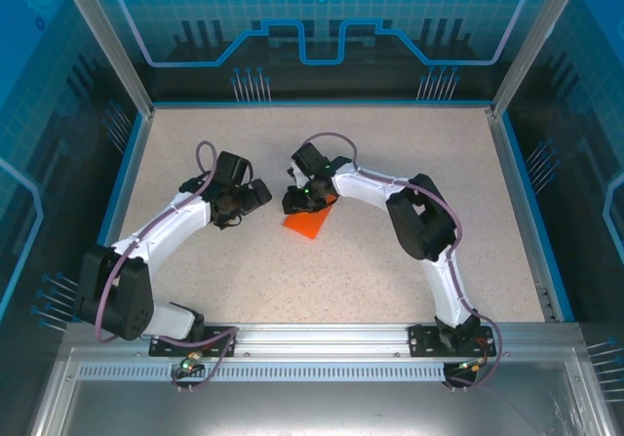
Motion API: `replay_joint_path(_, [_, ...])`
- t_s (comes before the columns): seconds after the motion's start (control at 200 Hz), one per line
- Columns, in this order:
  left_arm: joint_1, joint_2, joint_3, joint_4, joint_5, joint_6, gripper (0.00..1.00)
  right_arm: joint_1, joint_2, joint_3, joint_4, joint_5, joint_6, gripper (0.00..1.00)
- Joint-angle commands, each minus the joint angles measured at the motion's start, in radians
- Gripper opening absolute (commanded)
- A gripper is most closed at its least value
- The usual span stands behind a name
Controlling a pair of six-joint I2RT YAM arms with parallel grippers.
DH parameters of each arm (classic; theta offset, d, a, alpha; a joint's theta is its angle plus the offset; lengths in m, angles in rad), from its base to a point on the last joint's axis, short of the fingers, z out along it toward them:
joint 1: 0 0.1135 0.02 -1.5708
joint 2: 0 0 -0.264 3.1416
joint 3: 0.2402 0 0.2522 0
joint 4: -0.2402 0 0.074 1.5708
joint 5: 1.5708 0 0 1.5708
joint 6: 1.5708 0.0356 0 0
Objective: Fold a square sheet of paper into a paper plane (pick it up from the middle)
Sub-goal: Rotate the paper at the center of the table, then third fold the triangle at the center of the table.
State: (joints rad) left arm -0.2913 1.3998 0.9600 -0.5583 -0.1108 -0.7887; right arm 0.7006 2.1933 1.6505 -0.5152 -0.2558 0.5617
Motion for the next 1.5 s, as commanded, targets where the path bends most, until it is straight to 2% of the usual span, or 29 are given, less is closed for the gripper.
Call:
replay_joint_path(0.0, [0.014,-0.019,-0.007,0.016,0.034,-0.019,0.99,0.010,0.039,0.028,-0.100,-0.033,-0.093,0.32])
replay_joint_path(0.27, [0.014,0.003,0.006,0.021,0.042,-0.012,0.99,0.009,0.056,0.001,-0.222,-0.014,-0.304,0.31])
replay_joint_path(0.485, [0.014,0.019,-0.003,0.059,0.134,0.011,0.98,-0.023,-0.051,-0.117,-0.286,-0.055,-0.555,0.31])
replay_joint_path(0.62, [0.012,0.030,-0.034,0.144,0.235,0.017,0.95,-0.065,-0.151,-0.174,-0.241,-0.143,-0.561,0.31])
replay_joint_path(0.71, [0.007,0.046,-0.051,0.218,0.306,0.010,0.91,-0.086,-0.232,-0.218,-0.167,-0.188,-0.471,0.33])
replay_joint_path(0.79, [-0.012,0.073,-0.048,0.278,0.364,0.012,0.83,-0.113,-0.311,-0.295,-0.084,-0.195,-0.359,0.38])
replay_joint_path(0.86, [-0.049,0.113,-0.029,0.318,0.400,0.014,0.74,-0.148,-0.381,-0.374,-0.024,-0.190,-0.269,0.46])
replay_joint_path(0.975, [-0.119,0.197,0.019,0.382,0.452,0.007,0.53,-0.229,-0.483,-0.506,0.058,-0.194,-0.136,0.55])
replay_joint_path(1.155, [-0.186,0.351,0.093,0.441,0.475,-0.026,0.29,-0.320,-0.565,-0.653,0.163,-0.286,-0.011,0.60])
replay_joint_path(1.335, [-0.192,0.439,0.126,0.457,0.467,-0.051,0.16,-0.334,-0.546,-0.674,0.142,-0.279,0.007,0.60])
replay_joint_path(1.495, [-0.193,0.475,0.128,0.433,0.467,-0.044,0.11,-0.334,-0.512,-0.685,0.157,-0.291,0.025,0.59])
